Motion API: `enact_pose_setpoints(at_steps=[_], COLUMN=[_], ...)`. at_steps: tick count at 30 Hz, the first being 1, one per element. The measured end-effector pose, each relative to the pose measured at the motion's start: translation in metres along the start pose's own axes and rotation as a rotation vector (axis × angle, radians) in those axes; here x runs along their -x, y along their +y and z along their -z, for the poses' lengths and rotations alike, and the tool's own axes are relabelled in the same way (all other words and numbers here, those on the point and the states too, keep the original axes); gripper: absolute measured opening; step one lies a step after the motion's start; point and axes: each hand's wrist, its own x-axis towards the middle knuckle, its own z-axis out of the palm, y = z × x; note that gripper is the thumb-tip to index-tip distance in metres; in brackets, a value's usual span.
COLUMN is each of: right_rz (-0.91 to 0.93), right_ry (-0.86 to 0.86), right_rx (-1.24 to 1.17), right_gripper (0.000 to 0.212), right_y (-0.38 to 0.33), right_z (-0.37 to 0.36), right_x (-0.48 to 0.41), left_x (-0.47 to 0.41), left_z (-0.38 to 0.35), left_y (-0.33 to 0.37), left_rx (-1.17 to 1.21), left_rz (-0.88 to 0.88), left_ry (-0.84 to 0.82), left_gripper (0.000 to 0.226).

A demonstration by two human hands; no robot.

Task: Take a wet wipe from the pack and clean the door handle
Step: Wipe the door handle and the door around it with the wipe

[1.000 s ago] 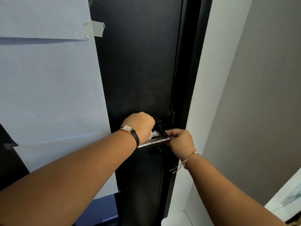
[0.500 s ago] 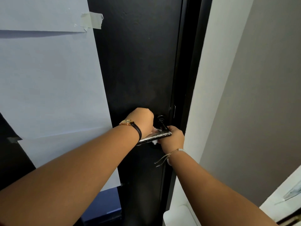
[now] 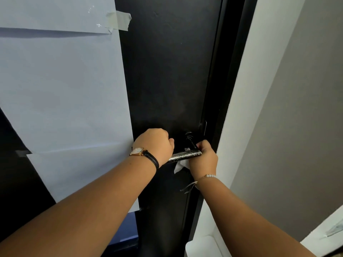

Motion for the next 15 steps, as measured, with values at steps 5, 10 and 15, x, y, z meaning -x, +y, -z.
enact_pose_setpoints(at_steps=[5,10,15], right_rz=[0.008,-0.091,-0.103], right_ry=[0.045,0.092,0.072], right_rx=[-0.237,-0.366,-0.436], right_gripper=[0.011,0.024,0.027], right_y=[0.003,-0.007,-0.01], right_z=[-0.012,-0.021,-0.024], right_x=[0.013,0.017,0.014], left_x=[-0.002,-0.002,-0.001], left_z=[-0.002,-0.003,-0.004], left_y=[0.0,0.0,0.0], left_rx=[0.022,0.028,0.035], left_rz=[0.003,0.013,0.019], left_ry=[0.02,0.047,0.029], left_gripper=[0.032,0.035,0.029])
